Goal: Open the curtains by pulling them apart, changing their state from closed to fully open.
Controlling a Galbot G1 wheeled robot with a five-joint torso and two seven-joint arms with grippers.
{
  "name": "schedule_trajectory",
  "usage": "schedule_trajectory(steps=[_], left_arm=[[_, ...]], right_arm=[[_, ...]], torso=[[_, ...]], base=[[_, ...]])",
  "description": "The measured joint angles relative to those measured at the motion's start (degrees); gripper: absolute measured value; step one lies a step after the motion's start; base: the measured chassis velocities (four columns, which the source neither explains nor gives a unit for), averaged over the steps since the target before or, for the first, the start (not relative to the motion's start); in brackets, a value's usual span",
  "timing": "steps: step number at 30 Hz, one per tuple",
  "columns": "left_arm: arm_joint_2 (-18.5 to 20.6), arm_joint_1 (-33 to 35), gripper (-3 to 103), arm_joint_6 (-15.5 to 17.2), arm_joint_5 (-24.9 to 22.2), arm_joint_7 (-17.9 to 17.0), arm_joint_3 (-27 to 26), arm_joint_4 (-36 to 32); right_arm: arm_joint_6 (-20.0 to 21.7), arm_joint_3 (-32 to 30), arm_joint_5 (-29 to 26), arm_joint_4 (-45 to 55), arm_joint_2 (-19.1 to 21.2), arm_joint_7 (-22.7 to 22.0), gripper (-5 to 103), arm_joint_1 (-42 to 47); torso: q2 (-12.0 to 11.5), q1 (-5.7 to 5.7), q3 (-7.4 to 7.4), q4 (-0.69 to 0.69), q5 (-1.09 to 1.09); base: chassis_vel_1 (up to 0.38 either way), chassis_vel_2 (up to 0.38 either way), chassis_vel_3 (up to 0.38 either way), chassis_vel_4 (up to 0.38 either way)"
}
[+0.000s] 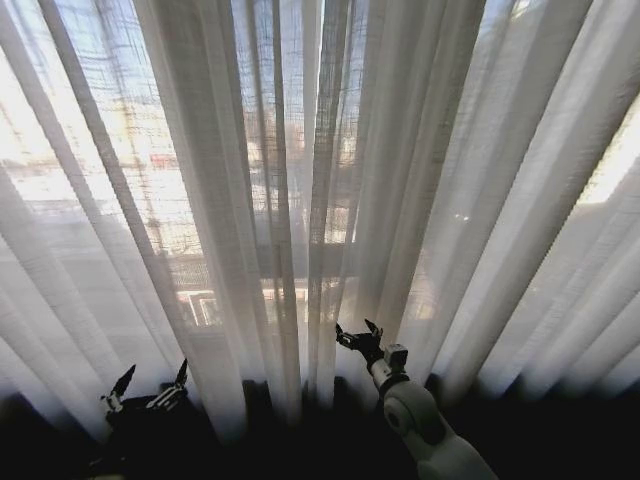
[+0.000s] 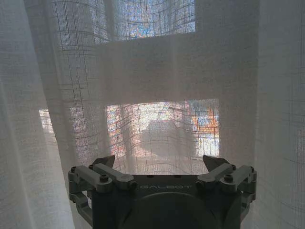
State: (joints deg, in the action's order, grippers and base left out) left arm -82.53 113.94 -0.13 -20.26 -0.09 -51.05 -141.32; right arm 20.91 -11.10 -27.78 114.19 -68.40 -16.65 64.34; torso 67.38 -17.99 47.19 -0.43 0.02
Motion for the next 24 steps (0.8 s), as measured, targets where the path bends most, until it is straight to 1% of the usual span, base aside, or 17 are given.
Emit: schedule_trajectory(steps=[3, 6, 7, 10, 11, 15, 20, 24], left_arm=[[-0.56, 0.18, 100, -0.17, 0.19, 0.04, 0.07, -0.16], [-0.86, -0.07, 100, -0.36, 0.74, 0.16, 0.66, -0.19], [-0.86, -0.07, 100, -0.36, 0.74, 0.16, 0.66, -0.19], [0.21, -0.85, 100, -0.10, 0.78, 0.25, 1.19, -0.37], [0.21, -0.85, 100, -0.10, 0.78, 0.25, 1.19, -0.37], [1.27, -1.20, 100, -0.05, 0.39, 0.33, 1.01, -0.24], [2.44, -0.91, 100, -0.25, -0.03, 0.58, 0.66, 0.03], [1.96, -1.51, 100, -0.30, 0.41, 0.71, 1.12, 0.39]], right_arm=[[0.11, -0.28, 0.03, 0.60, -0.08, -0.24, 100, 0.65], [0.16, -1.82, 0.02, 3.21, 1.17, -0.27, 100, 4.33], [0.16, -1.82, 0.02, 3.21, 1.17, -0.27, 100, 4.33], [0.52, -3.94, -1.57, 8.78, 2.92, -0.46, 100, 9.07], [0.52, -3.94, -1.57, 8.78, 2.92, -0.46, 100, 9.07], [2.04, -3.11, -3.89, 13.82, 3.59, -1.69, 100, 11.60], [3.43, -0.79, -5.85, 15.37, 3.01, -3.00, 100, 11.02], [3.52, 0.40, -6.60, 13.78, 2.74, -3.13, 100, 8.60]], torso=[[0.00, 0.00, 0.00, 0.01, 0.00], [0.00, 0.00, 0.00, -0.02, -0.01], [0.00, 0.00, 0.00, -0.02, -0.01], [0.01, 0.01, -0.01, -0.03, 0.00], [0.01, 0.01, -0.01, -0.03, 0.00], [0.00, 0.00, -0.01, -0.01, -0.01], [0.01, 0.01, -0.01, -0.01, 0.00], [0.01, 0.00, -0.01, -0.01, -0.01]], base=[[0.000, 0.000, 0.000, 0.000], [0.000, 0.000, 0.000, 0.000], [0.000, 0.000, 0.000, 0.000], [0.000, 0.000, 0.000, 0.000], [0.000, 0.000, 0.000, 0.000], [0.000, 0.000, 0.000, 0.000], [0.000, 0.000, 0.000, 0.000], [0.000, 0.000, 0.000, 0.000]])
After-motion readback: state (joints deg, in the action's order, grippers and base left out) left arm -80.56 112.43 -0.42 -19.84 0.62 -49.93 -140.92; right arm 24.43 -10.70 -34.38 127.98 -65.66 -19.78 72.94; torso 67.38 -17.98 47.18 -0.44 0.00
